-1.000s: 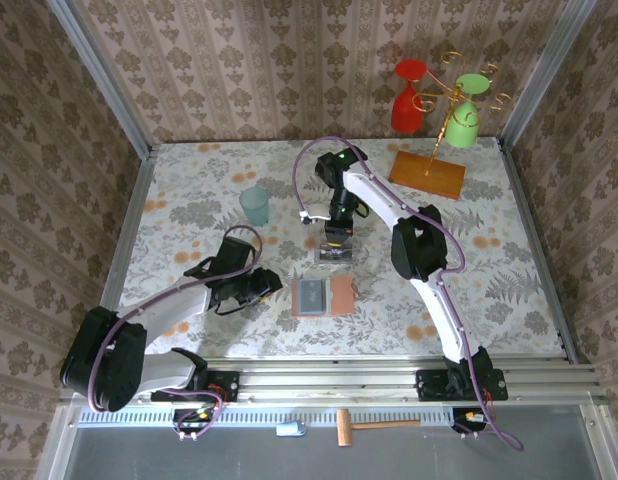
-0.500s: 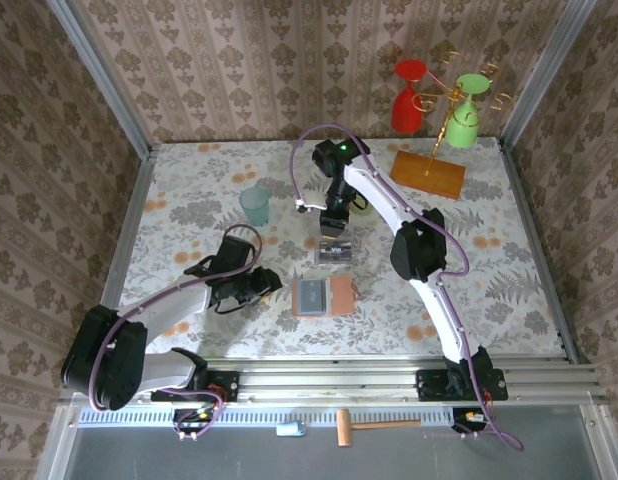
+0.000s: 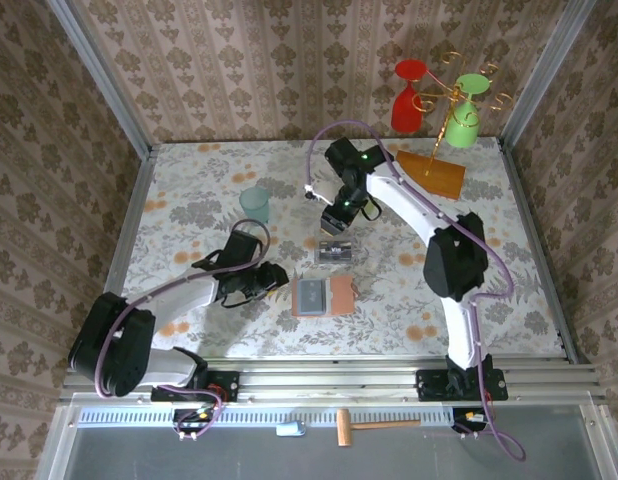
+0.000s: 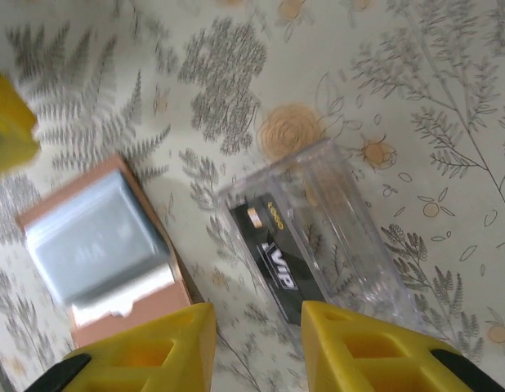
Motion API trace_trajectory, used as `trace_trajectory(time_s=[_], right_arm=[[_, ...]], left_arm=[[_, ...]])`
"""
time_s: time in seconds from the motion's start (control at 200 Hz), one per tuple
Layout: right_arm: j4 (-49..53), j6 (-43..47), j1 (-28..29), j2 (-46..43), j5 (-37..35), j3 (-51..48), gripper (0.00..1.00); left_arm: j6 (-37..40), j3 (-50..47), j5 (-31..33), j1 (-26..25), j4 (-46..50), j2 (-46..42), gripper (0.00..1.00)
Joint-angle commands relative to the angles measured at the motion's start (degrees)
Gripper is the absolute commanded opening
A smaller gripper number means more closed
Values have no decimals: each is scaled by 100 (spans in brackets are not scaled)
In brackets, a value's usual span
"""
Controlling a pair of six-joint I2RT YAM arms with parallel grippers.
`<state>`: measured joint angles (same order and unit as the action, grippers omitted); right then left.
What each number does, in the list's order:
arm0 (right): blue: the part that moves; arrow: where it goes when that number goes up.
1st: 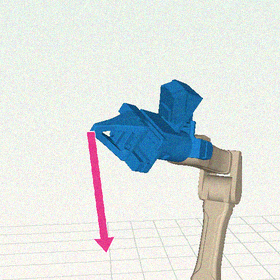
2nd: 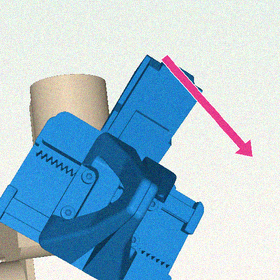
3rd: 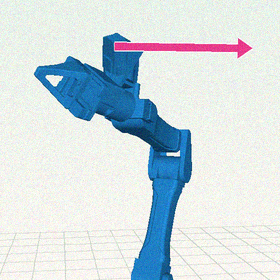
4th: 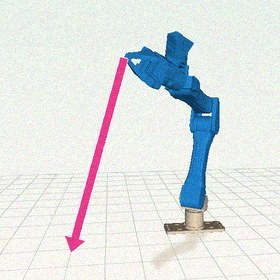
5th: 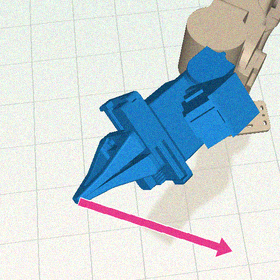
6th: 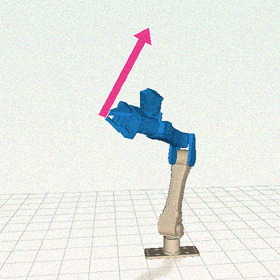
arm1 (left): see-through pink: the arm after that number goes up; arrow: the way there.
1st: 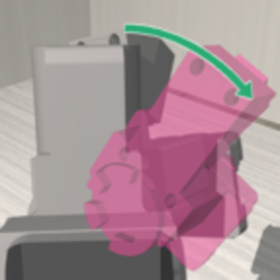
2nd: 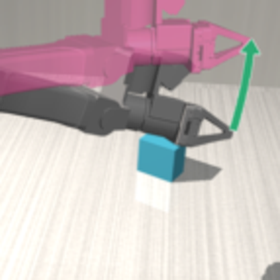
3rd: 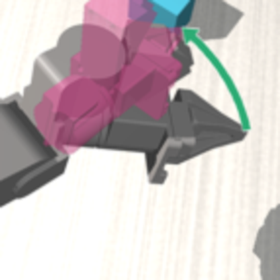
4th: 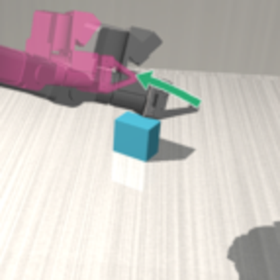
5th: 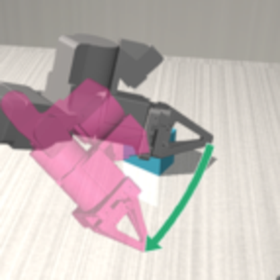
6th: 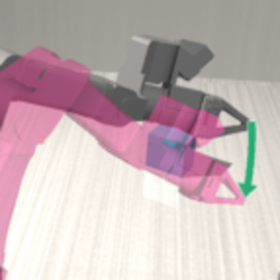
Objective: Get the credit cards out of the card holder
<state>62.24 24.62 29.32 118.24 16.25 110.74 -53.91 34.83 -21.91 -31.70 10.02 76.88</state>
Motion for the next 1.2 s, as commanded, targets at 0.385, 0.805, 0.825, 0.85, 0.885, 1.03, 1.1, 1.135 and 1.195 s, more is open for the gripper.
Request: trace_trajectory(time_s=[0.385, 0.805, 0.825, 0.85, 0.885, 1.03, 1.1, 1.135, 1.195], right_arm=[[-3463, -4581, 129, -2532, -123, -3612, 28], [-3175, -6139, 324, -2961, 156, -4414, 24], [-3176, -6175, 348, -2960, 203, -4428, 24], [-3174, -6208, 380, -2934, 247, -4433, 24], [-3175, -6215, 455, -2901, 288, -4430, 24], [-2928, -6240, 737, -2710, 317, -4352, 25], [-2928, -6268, 815, -2609, 376, -4333, 26], [-2928, -6281, 848, -2562, 387, -4324, 27], [-2919, -6313, 897, -2477, 379, -4302, 28]], left_arm=[[-130, 194, -66, -458, -697, 598, 25], [-212, -188, -129, -521, -768, 452, 19], [-219, -210, -129, -520, -780, 442, 18], [-224, -235, -138, -528, -790, 427, 17], [-234, -280, -134, -529, -804, 411, 16], [-312, -453, -120, -547, -929, 389, 13], [-339, -510, -129, -540, -1008, 391, 12], [-343, -521, -140, -540, -1026, 398, 11], [-339, -522, -155, -547, -1033, 415, 11]])
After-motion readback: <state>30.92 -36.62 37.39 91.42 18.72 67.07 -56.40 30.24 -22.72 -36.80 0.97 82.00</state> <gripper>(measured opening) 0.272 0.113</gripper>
